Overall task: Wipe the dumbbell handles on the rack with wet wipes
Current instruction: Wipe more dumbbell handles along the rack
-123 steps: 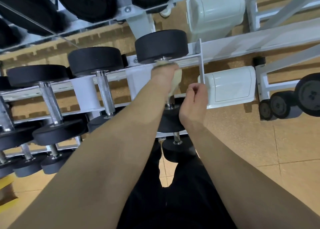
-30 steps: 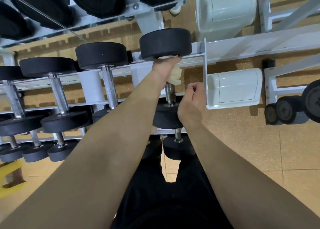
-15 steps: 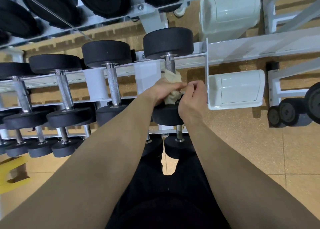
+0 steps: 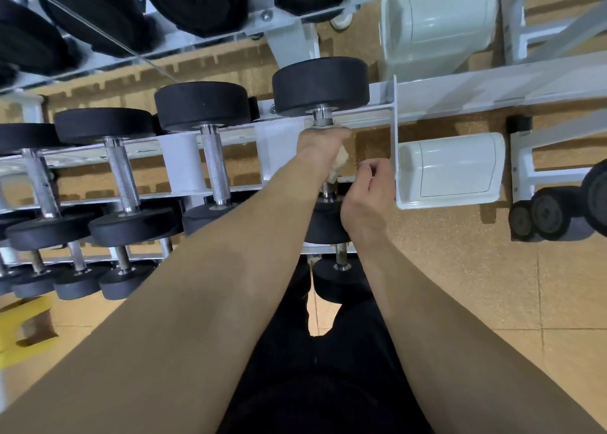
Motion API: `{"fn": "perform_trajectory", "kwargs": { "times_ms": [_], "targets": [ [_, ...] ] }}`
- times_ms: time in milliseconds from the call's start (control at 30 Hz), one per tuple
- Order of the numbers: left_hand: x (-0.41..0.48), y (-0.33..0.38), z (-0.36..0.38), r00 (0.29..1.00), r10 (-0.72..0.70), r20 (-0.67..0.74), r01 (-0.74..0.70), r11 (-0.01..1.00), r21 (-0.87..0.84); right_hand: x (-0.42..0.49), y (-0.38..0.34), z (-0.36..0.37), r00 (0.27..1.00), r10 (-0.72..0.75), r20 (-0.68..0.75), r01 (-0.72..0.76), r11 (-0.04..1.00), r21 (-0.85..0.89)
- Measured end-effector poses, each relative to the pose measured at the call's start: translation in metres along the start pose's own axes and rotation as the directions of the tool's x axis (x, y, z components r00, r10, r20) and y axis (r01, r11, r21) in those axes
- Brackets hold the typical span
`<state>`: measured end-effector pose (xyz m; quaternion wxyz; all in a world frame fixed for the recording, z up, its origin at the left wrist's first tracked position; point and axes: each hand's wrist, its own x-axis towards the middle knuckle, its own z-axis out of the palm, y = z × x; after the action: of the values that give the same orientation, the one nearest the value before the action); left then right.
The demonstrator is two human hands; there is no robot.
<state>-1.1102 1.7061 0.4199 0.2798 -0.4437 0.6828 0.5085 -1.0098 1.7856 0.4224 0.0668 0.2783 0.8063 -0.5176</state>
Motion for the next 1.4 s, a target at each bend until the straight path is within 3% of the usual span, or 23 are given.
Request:
{"fn": "perform_trajectory", "kwargs": {
  "times_ms": [133,233,333,400,467,567,633,700,833,933,1000,1067,1167,1233,1300,1333,1400],
  "targets": [
    [0.015,0.008,-0.018,0.972,0.117,0.206,-0.043,0.943,-0.330,0.001,0.001,0.001,1.000,0.008,0.006,-0.008,1.000,0.010],
    [0.013,-0.001,-0.020,0.961,0.177,0.214,-0.093,0.931,-0.354,0.001,0.003,0.002,1.000,0.016,0.023,-0.016,1.000,-0.007],
    [0.001,-0.030,-0.021,0.957,0.239,0.162,-0.236,0.971,-0.038,0.001,0.004,0.003,1.000,-0.020,0.017,0.020,1.000,0.001],
    [-0.009,-0.050,-0.025,0.936,0.287,0.204,-0.328,0.922,0.207,0.001,0.006,0.003,0.999,-0.036,0.008,0.036,0.999,0.000],
    [-0.017,-0.056,-0.029,0.918,0.290,0.269,-0.384,0.818,0.427,0.002,0.006,0.002,0.999,-0.054,0.007,0.054,0.999,-0.007],
    [-0.035,-0.053,-0.038,0.937,0.212,0.277,-0.349,0.573,0.742,-0.001,0.004,-0.001,0.996,-0.090,0.015,0.090,0.996,-0.018],
    [-0.049,-0.051,-0.044,0.943,0.216,0.253,-0.325,0.434,0.840,-0.002,0.001,-0.004,0.995,-0.097,0.033,0.098,0.995,-0.036],
    [-0.068,-0.052,-0.053,0.945,0.248,0.213,-0.298,0.386,0.873,-0.002,-0.004,-0.006,0.997,-0.054,0.054,0.058,0.995,-0.080],
    [-0.102,-0.065,-0.078,0.908,0.401,0.122,-0.369,0.627,0.686,-0.002,-0.012,-0.008,0.999,-0.024,0.042,0.031,0.985,-0.170],
    [-0.134,-0.092,-0.105,0.897,0.438,0.054,-0.427,0.832,0.353,-0.010,-0.024,-0.011,0.988,-0.151,0.038,0.154,0.912,-0.379],
    [-0.155,-0.114,-0.127,0.909,0.416,0.002,-0.409,0.892,0.194,-0.029,-0.041,-0.013,0.963,-0.265,0.038,0.260,0.893,-0.367],
    [-0.174,-0.138,-0.152,0.916,0.400,-0.040,-0.395,0.914,0.099,-0.062,-0.060,-0.009,0.915,-0.393,0.087,0.401,0.871,-0.284],
    [-0.194,-0.183,-0.198,0.916,0.387,-0.101,-0.391,0.920,-0.021,-0.132,-0.078,0.017,0.749,-0.522,0.409,0.593,0.803,-0.060],
    [-0.207,-0.220,-0.234,0.913,0.381,-0.143,-0.396,0.913,-0.099,-0.184,-0.083,0.042,0.575,-0.455,0.680,0.587,0.808,0.044],
    [-0.221,-0.261,-0.273,0.903,0.377,-0.207,-0.410,0.901,-0.144,-0.239,-0.084,0.068,0.382,-0.328,0.864,0.609,0.793,0.032],
    [-0.228,-0.284,-0.293,0.891,0.378,-0.250,-0.422,0.894,-0.151,-0.268,-0.085,0.081,0.313,-0.260,0.914,0.605,0.796,0.019],
    [-0.246,-0.331,-0.331,0.875,0.366,-0.316,-0.434,0.884,-0.177,-0.325,-0.083,0.107,0.259,-0.144,0.955,0.571,0.820,-0.032]
  ]
}}
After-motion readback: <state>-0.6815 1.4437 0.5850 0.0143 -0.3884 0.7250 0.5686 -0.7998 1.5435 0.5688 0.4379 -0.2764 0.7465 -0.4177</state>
